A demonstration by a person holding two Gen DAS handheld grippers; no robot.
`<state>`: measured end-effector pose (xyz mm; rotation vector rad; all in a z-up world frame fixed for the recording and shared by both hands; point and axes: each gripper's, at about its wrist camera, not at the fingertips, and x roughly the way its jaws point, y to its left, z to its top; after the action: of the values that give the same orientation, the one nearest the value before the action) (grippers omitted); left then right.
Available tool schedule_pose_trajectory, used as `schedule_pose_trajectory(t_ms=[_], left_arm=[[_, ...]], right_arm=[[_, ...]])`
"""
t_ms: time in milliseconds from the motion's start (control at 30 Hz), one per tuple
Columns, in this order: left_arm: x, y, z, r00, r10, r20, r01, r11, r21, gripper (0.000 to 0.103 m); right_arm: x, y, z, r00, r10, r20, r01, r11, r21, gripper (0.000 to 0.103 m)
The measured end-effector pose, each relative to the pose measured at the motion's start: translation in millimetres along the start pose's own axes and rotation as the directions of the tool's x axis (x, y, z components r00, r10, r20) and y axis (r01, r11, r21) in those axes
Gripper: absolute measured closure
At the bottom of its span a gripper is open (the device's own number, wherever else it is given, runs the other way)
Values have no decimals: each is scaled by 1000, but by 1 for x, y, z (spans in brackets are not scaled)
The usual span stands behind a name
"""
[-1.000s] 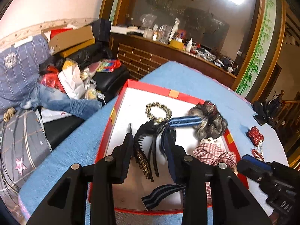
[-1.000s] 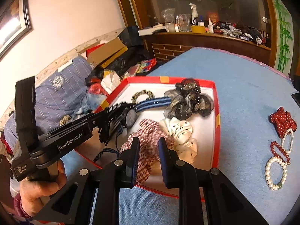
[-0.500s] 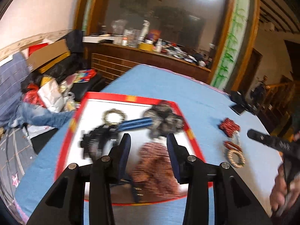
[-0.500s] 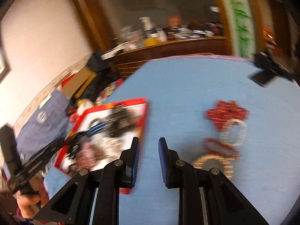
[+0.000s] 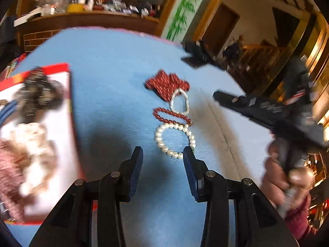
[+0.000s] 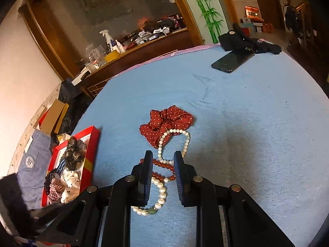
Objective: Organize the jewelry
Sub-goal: 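Grasp the white pearl bracelet with the left gripper while the right moves to the red bead bracelet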
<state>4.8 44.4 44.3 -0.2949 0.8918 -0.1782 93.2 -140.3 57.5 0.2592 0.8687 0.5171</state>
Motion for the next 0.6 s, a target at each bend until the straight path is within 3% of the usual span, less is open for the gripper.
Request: schedule_pose_trajectory(t_ms=[133, 267, 400, 600], left_arm=[[44, -10, 6, 997, 34, -68, -32, 999, 28, 65], [61, -24, 11, 993, 106, -45, -100, 988, 114, 67], [63, -26, 7, 982, 188, 9, -186, 962, 198, 94], [50, -3, 9, 994, 107, 28, -109, 988, 111, 94]], right_arm=[[-8, -1, 1, 1000, 28, 14, -29, 999, 18, 81], [-11, -4, 3, 999, 41, 22, -42, 999, 34, 81], [-8, -3, 2, 999, 42, 11, -42, 999, 32, 81], [6, -2, -2, 1000, -3, -13, 4, 1000, 7, 81]])
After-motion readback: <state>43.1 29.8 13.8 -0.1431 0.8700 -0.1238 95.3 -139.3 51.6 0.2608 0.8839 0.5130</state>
